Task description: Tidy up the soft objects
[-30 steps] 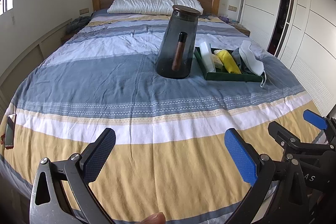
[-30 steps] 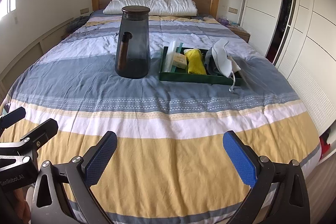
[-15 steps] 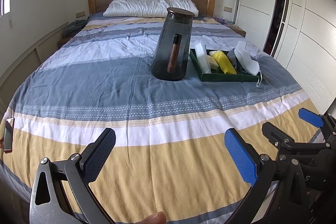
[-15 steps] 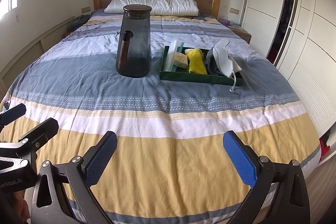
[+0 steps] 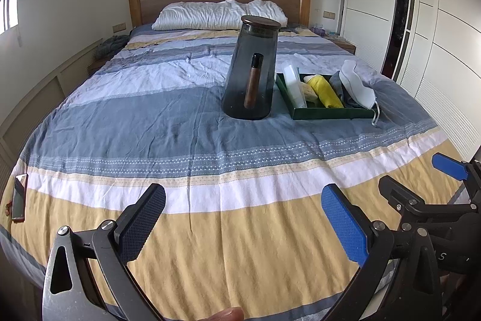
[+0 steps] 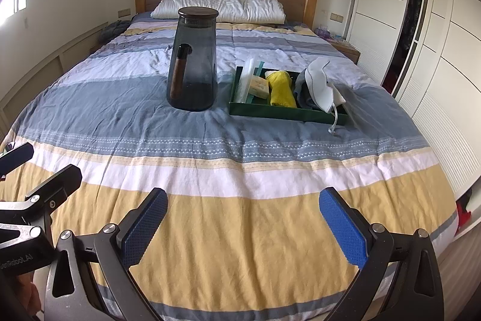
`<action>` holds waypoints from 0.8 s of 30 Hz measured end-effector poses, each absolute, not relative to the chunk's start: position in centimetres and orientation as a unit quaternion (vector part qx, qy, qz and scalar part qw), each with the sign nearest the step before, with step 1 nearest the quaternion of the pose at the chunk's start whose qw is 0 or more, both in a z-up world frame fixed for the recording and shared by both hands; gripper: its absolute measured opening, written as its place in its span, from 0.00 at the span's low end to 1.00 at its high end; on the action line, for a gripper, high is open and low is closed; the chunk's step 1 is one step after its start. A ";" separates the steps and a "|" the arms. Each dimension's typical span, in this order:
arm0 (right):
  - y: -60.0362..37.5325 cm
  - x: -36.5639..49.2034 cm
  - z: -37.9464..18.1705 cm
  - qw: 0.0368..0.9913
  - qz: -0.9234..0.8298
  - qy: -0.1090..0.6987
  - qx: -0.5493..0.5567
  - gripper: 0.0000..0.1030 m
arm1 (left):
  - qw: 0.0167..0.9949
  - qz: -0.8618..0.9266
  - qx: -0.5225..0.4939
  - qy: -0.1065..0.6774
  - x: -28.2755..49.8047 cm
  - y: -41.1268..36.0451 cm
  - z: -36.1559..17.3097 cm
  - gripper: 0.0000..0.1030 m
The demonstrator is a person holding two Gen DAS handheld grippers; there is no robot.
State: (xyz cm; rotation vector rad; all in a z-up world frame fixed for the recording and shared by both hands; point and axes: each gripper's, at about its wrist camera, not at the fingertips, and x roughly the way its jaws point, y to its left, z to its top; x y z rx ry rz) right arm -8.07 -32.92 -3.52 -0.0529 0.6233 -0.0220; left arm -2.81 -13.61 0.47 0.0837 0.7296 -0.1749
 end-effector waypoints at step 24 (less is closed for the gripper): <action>-32.9 -8.3 -3.3 0.952 -0.009 0.305 -0.029 1.00 | 0.930 -0.088 0.035 0.354 -3.1 -13.5 0.8 0.99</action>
